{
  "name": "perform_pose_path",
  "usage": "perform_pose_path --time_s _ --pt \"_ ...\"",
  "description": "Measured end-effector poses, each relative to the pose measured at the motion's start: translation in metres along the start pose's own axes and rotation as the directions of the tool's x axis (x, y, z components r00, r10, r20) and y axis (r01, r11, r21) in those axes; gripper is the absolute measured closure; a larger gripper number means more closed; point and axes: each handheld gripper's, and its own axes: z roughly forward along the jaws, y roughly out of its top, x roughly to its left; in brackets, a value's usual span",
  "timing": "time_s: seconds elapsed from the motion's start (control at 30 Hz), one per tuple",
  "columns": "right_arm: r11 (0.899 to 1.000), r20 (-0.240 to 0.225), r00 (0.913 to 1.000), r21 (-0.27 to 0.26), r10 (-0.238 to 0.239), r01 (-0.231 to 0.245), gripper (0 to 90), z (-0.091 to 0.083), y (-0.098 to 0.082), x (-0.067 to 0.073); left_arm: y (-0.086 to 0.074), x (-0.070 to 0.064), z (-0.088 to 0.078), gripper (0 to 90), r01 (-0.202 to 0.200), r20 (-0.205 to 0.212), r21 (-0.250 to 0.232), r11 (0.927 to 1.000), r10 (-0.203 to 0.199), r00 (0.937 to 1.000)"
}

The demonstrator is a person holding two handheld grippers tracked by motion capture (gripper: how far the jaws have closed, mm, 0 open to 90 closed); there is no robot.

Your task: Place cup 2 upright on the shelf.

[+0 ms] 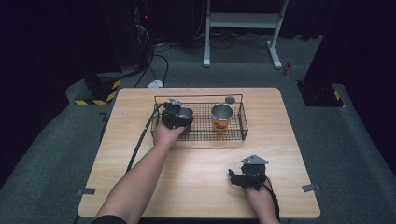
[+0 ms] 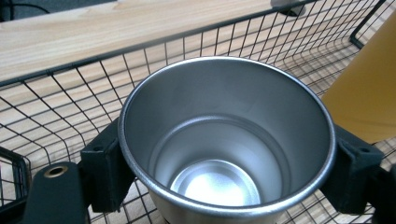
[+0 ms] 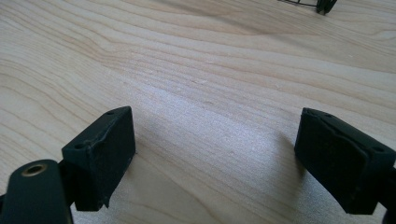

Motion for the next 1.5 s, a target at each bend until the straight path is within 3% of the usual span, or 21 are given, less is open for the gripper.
perform_pose_path --time_s 1.03,1.5 --pt "1.0 -0.001 1.0 0.001 0.004 -0.004 12.4 0.0 0.0 0.0 -0.009 -0.002 -0.004 18.4 -0.01 0.008 -0.002 0.9999 0.01 0.9999" --pt "1.0 -0.003 1.0 0.001 0.0 0.0 12.3 0.0 0.0 0.0 -0.013 -0.002 -0.004 17.4 -0.049 -0.014 0.023 0.9985 0.05 0.9987"
